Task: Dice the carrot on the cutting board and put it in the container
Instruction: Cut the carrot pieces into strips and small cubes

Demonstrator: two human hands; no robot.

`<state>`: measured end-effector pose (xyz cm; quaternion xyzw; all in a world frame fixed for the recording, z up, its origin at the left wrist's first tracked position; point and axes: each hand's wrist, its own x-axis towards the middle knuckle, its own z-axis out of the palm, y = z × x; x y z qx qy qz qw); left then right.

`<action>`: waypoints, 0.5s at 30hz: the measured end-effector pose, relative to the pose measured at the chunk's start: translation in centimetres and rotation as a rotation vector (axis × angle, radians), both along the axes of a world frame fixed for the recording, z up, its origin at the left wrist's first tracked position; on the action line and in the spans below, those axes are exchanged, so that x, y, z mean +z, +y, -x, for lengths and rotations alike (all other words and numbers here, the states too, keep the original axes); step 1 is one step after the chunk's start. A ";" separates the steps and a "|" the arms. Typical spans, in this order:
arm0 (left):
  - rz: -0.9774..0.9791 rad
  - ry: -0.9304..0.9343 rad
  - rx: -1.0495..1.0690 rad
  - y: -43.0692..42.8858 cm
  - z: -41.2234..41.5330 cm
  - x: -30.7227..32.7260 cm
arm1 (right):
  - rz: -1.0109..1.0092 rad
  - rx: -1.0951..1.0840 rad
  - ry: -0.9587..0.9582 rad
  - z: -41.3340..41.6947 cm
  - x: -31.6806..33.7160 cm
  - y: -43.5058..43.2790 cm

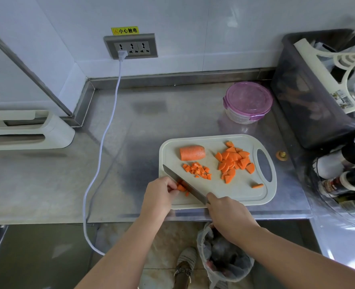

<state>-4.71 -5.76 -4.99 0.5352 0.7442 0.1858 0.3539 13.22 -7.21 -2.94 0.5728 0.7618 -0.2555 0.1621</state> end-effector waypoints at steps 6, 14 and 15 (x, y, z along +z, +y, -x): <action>0.037 0.084 -0.067 0.0 -0.9 1.0 | -0.017 -0.036 0.036 -0.5 0.3 0.5; 0.035 0.149 -0.074 0.8 -2.1 0.4 | -0.124 -0.013 -0.002 -2.1 1.5 1.6; 0.024 0.127 -0.060 1.2 -2.2 0.3 | -0.140 -0.012 -0.010 -2.3 1.6 1.8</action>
